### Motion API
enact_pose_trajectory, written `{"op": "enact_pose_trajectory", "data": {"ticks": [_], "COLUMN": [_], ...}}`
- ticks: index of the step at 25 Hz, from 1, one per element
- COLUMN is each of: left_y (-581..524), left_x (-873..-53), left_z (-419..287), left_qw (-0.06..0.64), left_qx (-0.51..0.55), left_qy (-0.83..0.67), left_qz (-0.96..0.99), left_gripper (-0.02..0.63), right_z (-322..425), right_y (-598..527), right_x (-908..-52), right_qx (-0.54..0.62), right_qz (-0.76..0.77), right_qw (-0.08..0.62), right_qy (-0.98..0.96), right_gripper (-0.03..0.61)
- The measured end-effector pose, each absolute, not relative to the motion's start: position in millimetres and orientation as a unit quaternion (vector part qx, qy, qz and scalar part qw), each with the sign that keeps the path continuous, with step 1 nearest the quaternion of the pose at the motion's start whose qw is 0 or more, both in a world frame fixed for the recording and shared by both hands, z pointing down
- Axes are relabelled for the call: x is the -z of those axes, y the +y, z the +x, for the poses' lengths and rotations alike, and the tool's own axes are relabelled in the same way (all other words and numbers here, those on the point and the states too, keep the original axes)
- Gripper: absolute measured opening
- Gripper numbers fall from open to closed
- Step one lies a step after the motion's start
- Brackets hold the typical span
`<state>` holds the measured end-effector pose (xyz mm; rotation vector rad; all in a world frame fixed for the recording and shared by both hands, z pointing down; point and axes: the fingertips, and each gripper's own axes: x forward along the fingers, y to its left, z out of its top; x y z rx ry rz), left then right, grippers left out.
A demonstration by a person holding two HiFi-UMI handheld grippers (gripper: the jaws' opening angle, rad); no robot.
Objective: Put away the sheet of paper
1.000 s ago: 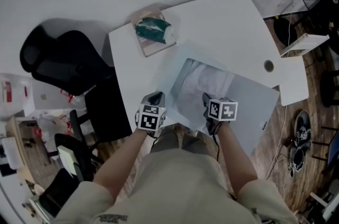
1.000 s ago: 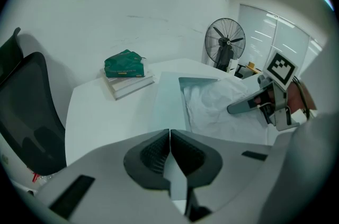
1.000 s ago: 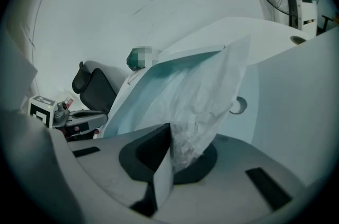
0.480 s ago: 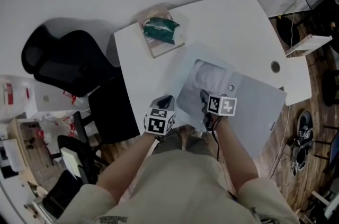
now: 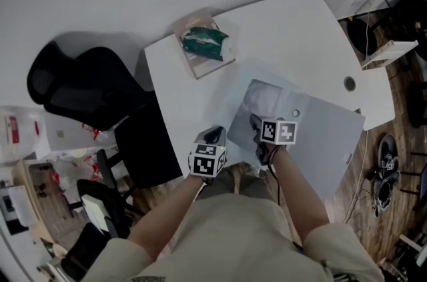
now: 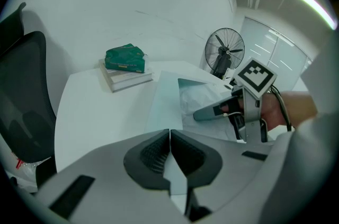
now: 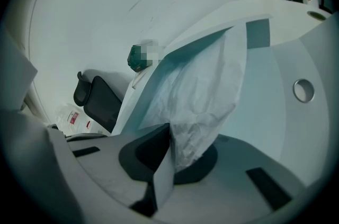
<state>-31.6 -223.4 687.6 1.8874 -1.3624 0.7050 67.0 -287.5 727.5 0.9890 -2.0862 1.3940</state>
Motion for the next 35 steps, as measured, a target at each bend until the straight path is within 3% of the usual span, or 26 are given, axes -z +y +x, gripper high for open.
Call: {"op": "enact_pose_trajectory", "data": {"ticks": [3, 5, 7, 12, 22, 27, 35], "left_y": [-223.5, -224.1, -223.7, -223.8, -233.1, -249.3, -275.6], "left_x": [-688.3, -688.8, -689.5, -692.8, -671.4, -640.8, -573.6], "left_z": [-32.1, -32.6, -33.8, -33.5, -43.4, -58.8, -80.3], "left_qw": [0.344, 0.343, 0.346, 0.345, 0.329, 0.300, 0.253], "left_qx": [-0.272, -0.272, -0.273, -0.277, -0.270, -0.254, -0.217], "left_qy": [-0.528, -0.527, -0.525, -0.524, -0.514, -0.518, -0.529], "left_qz": [0.728, 0.729, 0.728, 0.728, 0.745, 0.760, 0.780], "left_gripper": [0.025, 0.025, 0.025, 0.025, 0.025, 0.025, 0.025], "right_z": [64.6, 65.9, 72.1, 106.9, 149.4, 156.5, 157.8], "right_y": [-286.6, -285.3, -282.7, -279.2, -282.6, -287.9, -290.2], "right_x": [-723.9, -720.3, -717.1, -708.8, -657.9, -607.8, -510.8], "right_qx": [-0.500, -0.491, -0.478, -0.448, -0.396, -0.352, -0.264], "right_qz": [0.350, 0.348, 0.356, 0.384, 0.430, 0.454, 0.463], "right_qw": [0.226, 0.237, 0.252, 0.280, 0.270, 0.233, 0.175], "right_qy": [-0.759, -0.763, -0.763, -0.757, -0.765, -0.784, -0.828], "right_gripper": [0.050, 0.183, 0.226, 0.264, 0.251, 0.161, 0.072]}}
